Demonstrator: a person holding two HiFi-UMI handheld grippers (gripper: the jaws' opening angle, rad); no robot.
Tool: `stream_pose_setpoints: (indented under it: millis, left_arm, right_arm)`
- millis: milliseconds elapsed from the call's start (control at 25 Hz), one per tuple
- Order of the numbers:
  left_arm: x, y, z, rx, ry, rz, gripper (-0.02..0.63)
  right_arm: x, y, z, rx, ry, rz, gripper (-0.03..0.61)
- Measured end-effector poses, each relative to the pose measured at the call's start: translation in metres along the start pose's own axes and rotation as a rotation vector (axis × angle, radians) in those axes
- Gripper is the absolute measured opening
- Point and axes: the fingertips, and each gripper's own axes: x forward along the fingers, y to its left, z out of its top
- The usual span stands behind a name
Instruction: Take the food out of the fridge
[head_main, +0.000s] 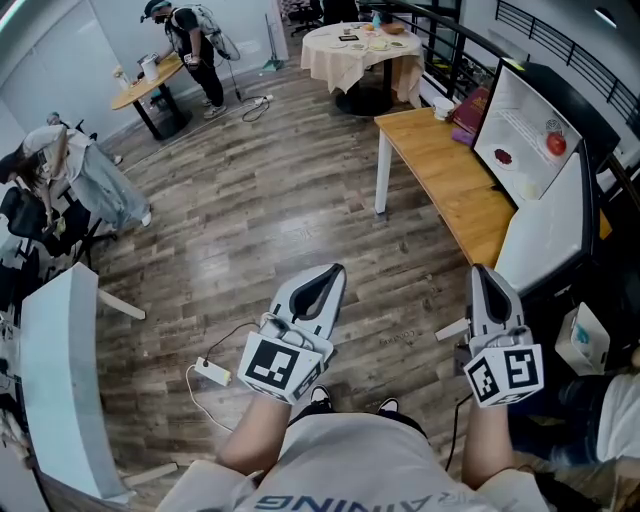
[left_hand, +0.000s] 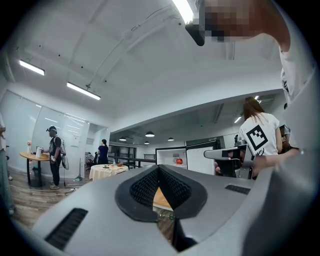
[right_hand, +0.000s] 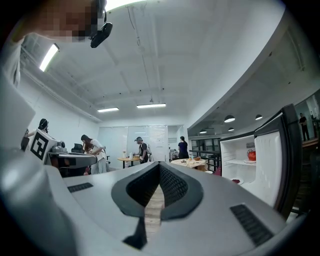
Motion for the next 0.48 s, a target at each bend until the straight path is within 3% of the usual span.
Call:
stream_pose_setpoints:
  millis: [240, 480]
  left_arm:
    - [-0.003, 0.008, -0.003, -0.004, 0.007, 0.011, 0.009]
    - [-0.02, 0.038, -0.01, 0.003, 0.021, 0.028, 0.008]
  right_arm:
    - [0.006, 0.002, -0.003, 0.003, 0.005, 0.008, 0.02]
    - [0.023, 0.031, -0.007, -0.012, 0.016, 0.025, 0.018]
